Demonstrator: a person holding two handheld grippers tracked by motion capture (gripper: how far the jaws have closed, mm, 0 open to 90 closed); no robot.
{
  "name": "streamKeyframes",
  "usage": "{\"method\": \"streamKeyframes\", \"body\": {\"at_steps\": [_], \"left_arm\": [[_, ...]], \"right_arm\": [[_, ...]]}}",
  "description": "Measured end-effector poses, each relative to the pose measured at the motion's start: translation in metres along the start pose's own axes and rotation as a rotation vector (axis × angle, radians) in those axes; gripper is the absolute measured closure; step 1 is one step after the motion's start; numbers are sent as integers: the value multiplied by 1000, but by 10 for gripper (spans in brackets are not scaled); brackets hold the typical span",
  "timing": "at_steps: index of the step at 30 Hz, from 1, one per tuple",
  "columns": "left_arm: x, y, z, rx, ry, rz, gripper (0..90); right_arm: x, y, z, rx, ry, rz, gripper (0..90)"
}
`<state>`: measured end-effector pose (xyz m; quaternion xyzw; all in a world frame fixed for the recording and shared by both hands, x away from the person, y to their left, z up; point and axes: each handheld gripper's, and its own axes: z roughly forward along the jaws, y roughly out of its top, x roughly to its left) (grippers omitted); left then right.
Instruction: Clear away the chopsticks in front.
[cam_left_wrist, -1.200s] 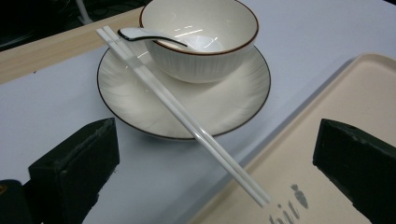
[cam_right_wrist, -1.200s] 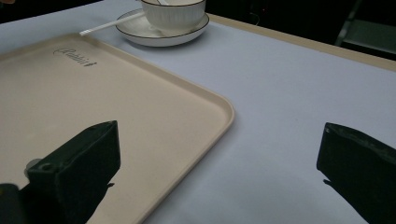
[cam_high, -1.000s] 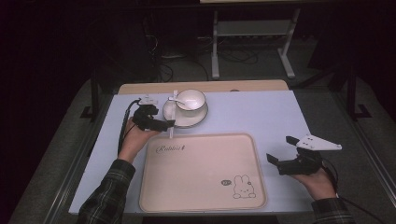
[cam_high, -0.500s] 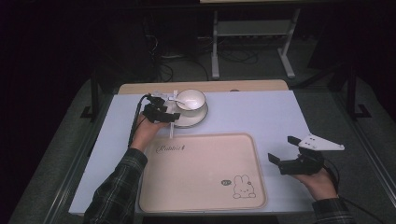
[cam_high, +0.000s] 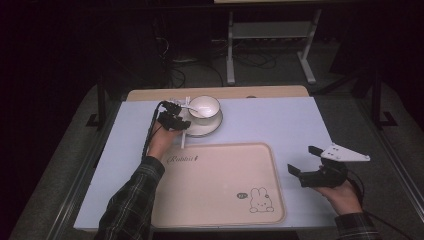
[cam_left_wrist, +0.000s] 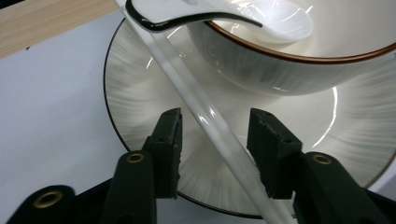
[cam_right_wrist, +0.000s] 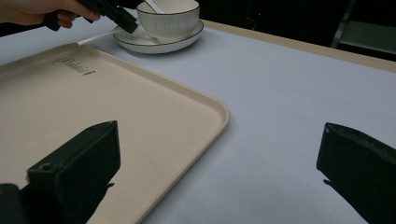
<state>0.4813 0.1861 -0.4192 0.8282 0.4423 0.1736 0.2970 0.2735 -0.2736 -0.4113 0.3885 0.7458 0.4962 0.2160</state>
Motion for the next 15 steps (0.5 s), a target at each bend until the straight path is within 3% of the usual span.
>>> {"method": "streamKeyframes", "body": {"at_steps": [15], "left_arm": [[5,5,16,11,32,-46,686]], "right_arm": [[0,0,-1,-8,2,7,0]]}}
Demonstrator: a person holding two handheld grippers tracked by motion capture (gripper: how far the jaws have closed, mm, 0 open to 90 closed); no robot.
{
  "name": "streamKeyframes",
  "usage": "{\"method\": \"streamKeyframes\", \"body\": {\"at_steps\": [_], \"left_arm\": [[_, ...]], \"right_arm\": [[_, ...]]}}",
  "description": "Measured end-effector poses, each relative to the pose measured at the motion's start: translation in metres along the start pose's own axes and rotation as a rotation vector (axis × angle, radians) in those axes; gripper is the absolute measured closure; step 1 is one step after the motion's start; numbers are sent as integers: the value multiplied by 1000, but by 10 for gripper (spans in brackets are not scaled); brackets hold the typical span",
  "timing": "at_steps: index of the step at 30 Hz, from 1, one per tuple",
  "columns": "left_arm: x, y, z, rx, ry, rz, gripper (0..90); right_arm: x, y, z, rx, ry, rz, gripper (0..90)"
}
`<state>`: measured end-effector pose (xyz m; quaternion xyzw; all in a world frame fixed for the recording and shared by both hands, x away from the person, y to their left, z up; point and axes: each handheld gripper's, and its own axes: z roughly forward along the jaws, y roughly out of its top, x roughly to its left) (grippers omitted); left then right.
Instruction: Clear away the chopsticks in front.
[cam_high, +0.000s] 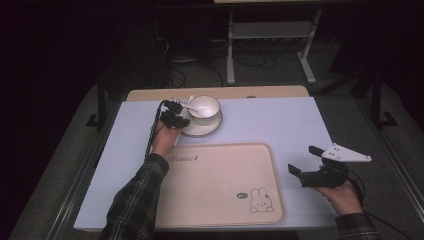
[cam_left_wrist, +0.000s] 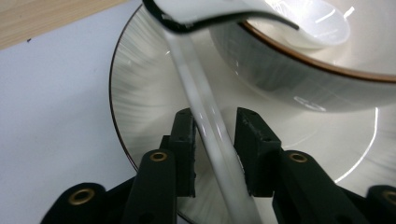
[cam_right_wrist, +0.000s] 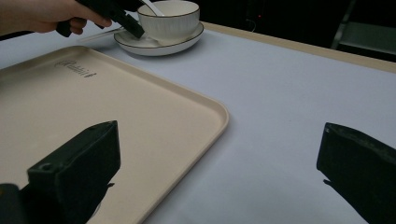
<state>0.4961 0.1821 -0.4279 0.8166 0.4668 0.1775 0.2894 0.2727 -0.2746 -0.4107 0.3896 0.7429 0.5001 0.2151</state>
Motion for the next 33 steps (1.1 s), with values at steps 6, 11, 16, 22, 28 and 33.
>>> {"method": "streamKeyframes", "body": {"at_steps": [6,11,16,22,28,33], "left_arm": [[2,5,4,-2,23,-2,728],[5,7,5,5,19,-16,763],[5,9,5,15,23,-10,775],[8,9,0,9,9,-25,647],[12,6,-24,-15,-26,-25,546],[17,-6,-47,-38,-47,-24,590]], "right_arm": [[0,0,-1,-1,0,2,0],[0,0,-1,-2,0,2,0],[0,0,-2,-1,-1,4,0],[0,-1,-2,-2,-1,3,0],[0,-1,-3,-4,-4,4,0],[1,0,-2,-2,-4,3,0]]}}
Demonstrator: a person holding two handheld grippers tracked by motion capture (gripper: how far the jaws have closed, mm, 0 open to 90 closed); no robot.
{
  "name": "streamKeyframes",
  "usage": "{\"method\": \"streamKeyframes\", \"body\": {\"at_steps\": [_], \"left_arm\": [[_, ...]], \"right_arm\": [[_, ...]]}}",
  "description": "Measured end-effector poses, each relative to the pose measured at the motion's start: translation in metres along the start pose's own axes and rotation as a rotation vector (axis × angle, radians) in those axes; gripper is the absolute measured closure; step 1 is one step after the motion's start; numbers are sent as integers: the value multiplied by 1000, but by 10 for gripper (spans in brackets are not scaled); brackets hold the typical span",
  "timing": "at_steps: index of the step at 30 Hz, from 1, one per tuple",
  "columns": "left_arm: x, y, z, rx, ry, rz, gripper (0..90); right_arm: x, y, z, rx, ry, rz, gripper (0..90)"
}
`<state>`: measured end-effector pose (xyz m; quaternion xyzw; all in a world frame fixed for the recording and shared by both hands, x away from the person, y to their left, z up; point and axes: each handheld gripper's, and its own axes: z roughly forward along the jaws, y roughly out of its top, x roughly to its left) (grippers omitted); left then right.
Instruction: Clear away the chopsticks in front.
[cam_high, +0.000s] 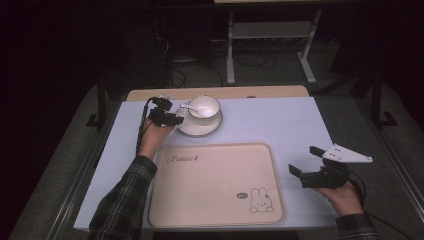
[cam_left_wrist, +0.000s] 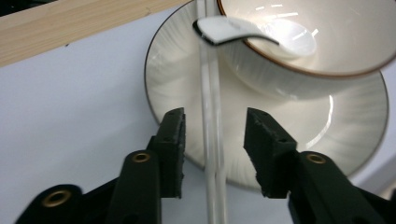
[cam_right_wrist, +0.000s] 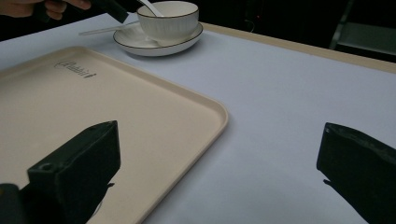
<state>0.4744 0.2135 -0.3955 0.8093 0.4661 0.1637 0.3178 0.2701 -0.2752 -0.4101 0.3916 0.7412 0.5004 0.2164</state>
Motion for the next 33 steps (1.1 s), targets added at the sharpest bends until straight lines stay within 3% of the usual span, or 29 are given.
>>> {"method": "streamKeyframes", "body": {"at_steps": [3,8,13,33], "left_arm": [[4,-7,-9,-12,-7,-4,660],[9,-16,-10,-5,-29,-17,736],[10,-20,-7,-3,-48,-32,753],[9,-36,-3,38,-43,-28,790]], "right_arm": [[1,0,1,3,2,-4,0],[2,0,2,6,1,-8,0],[1,0,1,6,0,-4,0],[2,0,2,10,0,-6,0]]}}
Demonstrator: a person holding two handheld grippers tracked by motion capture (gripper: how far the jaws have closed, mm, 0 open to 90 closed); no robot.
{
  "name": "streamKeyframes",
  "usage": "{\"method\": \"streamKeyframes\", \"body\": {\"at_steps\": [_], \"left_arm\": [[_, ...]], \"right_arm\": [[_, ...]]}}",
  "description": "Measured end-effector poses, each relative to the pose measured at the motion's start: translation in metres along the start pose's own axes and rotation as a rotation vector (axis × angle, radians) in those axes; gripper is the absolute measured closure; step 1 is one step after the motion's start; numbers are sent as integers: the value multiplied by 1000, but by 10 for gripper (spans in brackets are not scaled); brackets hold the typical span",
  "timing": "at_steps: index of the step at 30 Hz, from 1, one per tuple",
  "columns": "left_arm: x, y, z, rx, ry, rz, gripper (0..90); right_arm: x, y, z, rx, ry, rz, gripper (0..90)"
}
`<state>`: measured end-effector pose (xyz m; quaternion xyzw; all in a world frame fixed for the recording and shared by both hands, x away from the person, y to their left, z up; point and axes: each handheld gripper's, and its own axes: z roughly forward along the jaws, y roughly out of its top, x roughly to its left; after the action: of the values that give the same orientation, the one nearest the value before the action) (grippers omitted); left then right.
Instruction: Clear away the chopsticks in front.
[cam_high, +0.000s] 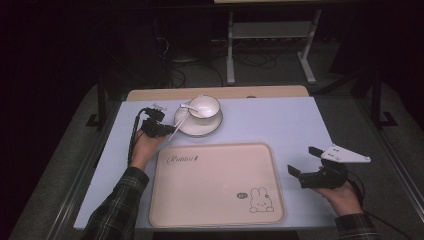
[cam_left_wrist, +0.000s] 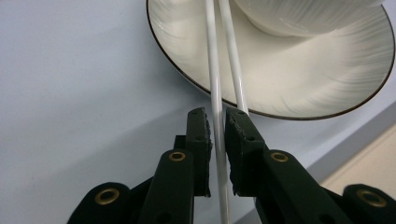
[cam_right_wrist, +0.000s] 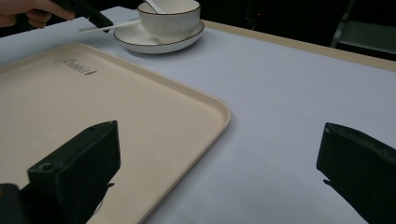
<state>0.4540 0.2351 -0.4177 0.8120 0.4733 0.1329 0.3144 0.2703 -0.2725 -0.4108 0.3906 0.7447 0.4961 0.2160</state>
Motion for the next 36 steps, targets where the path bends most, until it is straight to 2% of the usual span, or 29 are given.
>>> {"method": "streamKeyframes", "body": {"at_steps": [9,15,17,27,32,35,36], "left_arm": [[0,-2,3,7,-9,-3,816],[-1,-1,1,4,15,0,854],[0,-1,-2,-11,18,1,855],[9,-8,-28,-47,14,-7,858],[15,-24,-48,-70,-1,-27,859],[18,-31,-55,-80,-8,-34,859],[19,-36,-62,-86,-14,-44,859]], "right_arm": [[0,0,0,0,0,1,0],[0,0,0,0,0,1,0],[0,0,0,1,0,1,0],[-1,0,0,0,-2,1,0],[0,0,0,3,-2,1,0],[0,0,0,3,-3,1,0],[0,0,0,2,-3,0,0]]}}
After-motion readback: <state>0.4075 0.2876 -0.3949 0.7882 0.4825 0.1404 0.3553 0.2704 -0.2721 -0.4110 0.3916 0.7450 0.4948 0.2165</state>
